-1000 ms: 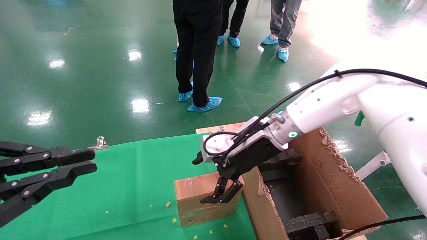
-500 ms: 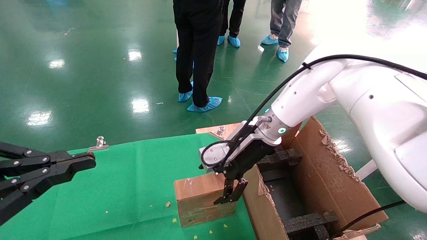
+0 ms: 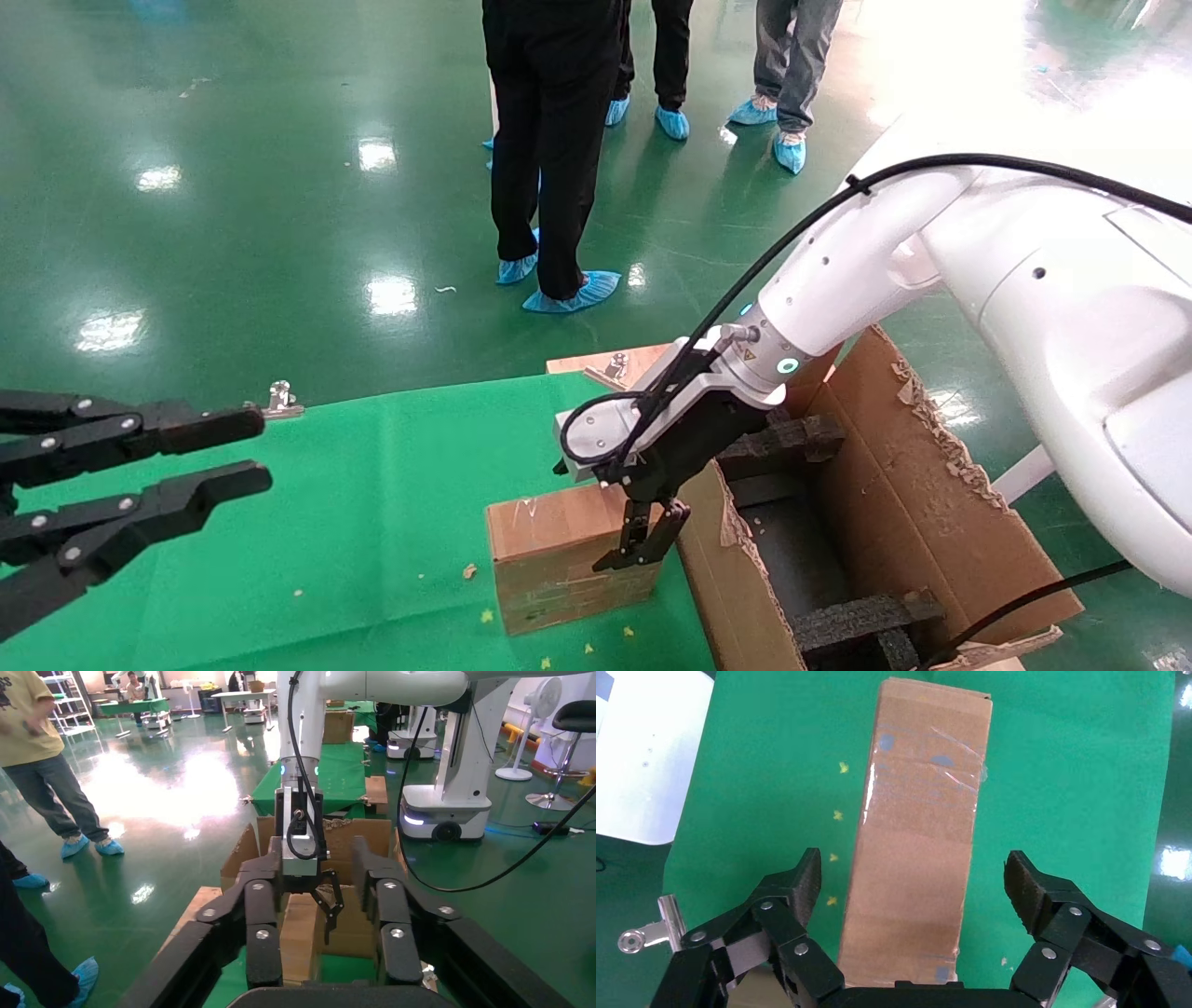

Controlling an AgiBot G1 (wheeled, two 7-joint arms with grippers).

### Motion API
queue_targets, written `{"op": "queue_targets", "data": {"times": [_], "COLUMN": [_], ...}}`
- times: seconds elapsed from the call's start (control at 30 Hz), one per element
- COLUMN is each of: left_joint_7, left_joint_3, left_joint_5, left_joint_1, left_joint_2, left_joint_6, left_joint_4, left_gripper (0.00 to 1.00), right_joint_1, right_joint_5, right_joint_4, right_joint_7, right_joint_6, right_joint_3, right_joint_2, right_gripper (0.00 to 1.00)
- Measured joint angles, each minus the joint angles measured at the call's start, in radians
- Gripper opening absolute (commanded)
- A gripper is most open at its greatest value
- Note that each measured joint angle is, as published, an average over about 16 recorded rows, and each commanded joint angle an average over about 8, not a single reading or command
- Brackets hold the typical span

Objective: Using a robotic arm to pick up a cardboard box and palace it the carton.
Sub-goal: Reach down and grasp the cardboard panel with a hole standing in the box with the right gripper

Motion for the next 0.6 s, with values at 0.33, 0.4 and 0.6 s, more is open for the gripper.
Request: {"op": "queue_targets", "data": {"times": [0.33, 0.4, 0.6], "left_joint_7": [0.000, 0.000, 0.000], "left_joint_3": [0.000, 0.000, 0.000], "left_joint_5": [0.000, 0.000, 0.000], "left_joint_1": [0.000, 0.000, 0.000], "left_joint_2": [0.000, 0.000, 0.000], "left_joint_6": [0.000, 0.000, 0.000], "left_joint_4": [0.000, 0.000, 0.000], "left_gripper": [1.00, 1.00, 1.00], "right_joint_1": [-0.004, -0.004, -0.005], "right_joint_5": [0.002, 0.003, 0.003], "right_joint_4": [0.005, 0.006, 0.007], "right_joint_7": [0.004, 0.004, 0.005], "right_joint_6": [0.000, 0.000, 0.000], "right_joint_3": [0.006, 0.006, 0.008], "right_joint_2": [0.004, 0.004, 0.005], "right_gripper": [0.00, 0.00, 0.00]}}
